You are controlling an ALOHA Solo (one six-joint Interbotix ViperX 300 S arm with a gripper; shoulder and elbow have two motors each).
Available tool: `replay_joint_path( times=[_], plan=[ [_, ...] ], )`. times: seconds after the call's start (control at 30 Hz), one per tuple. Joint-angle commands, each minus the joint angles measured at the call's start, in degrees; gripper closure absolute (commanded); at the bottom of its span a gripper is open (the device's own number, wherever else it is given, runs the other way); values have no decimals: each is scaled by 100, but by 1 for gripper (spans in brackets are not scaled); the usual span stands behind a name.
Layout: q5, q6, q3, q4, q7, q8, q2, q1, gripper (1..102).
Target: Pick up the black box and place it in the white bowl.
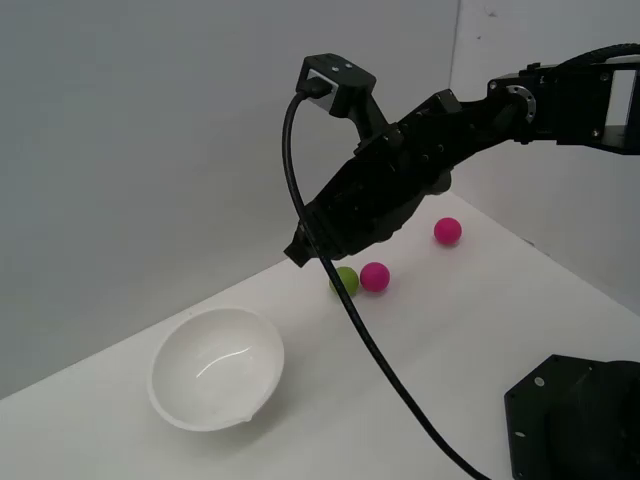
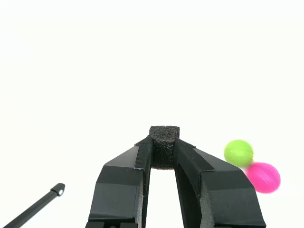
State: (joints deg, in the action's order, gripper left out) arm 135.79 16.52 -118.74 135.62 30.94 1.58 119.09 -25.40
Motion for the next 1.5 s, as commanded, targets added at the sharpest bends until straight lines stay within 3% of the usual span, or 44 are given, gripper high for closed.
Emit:
replay_joint_path(
  times=[0.0,0.8,1.1,1.27,1.4,1.47],
  plan=[
    [-176,88,18,-132,-53,-9,-44,-202,100],
    [-1116,88,1415,-1072,-492,-18,-1441,-1415,100],
    [-1134,88,1512,-1099,-589,-18,-1556,-1521,98],
    [-1125,88,1529,-1090,-589,-18,-1573,-1521,76],
    [-1125,88,1573,-1081,-598,-18,-1608,-1521,71],
    [-1116,88,1591,-1081,-598,-18,-1617,-1521,57]
  ],
)
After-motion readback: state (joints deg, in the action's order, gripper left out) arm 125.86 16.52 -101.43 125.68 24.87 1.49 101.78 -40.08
